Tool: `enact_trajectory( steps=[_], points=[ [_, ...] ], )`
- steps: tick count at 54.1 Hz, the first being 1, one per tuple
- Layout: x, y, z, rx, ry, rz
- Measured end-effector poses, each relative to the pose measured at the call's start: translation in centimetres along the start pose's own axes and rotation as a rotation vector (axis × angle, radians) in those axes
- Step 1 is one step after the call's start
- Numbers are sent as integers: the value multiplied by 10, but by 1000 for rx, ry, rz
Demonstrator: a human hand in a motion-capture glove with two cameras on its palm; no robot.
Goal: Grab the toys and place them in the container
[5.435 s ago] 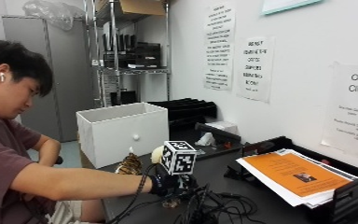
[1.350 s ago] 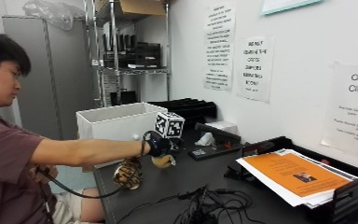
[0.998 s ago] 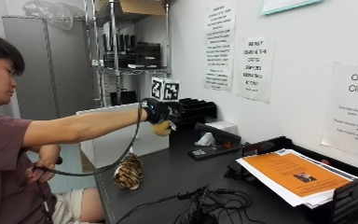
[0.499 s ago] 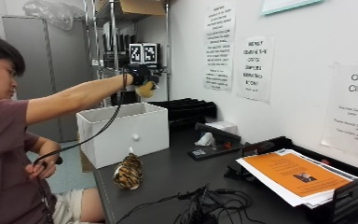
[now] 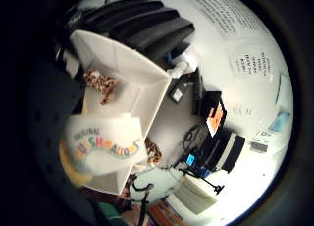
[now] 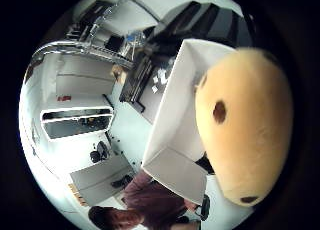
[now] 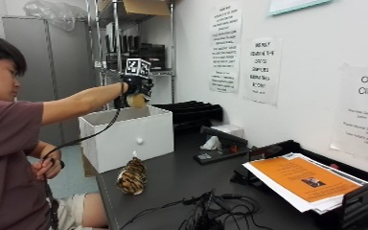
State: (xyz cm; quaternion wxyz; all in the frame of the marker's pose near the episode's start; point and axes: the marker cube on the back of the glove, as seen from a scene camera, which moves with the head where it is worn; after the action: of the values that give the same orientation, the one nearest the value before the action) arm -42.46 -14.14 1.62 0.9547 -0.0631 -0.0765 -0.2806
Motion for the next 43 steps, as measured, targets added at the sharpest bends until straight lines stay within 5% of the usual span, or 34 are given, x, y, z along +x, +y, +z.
enact_trajectory(
  steps=[6, 28, 34, 43],
  points=[
    [2, 5, 16, -274, 78, 38],
    [45, 31, -16, 23, -70, 85],
    [61, 46, -27, -125, 91, 125],
    [133, 115, -49, -76, 74, 253]
  ],
)
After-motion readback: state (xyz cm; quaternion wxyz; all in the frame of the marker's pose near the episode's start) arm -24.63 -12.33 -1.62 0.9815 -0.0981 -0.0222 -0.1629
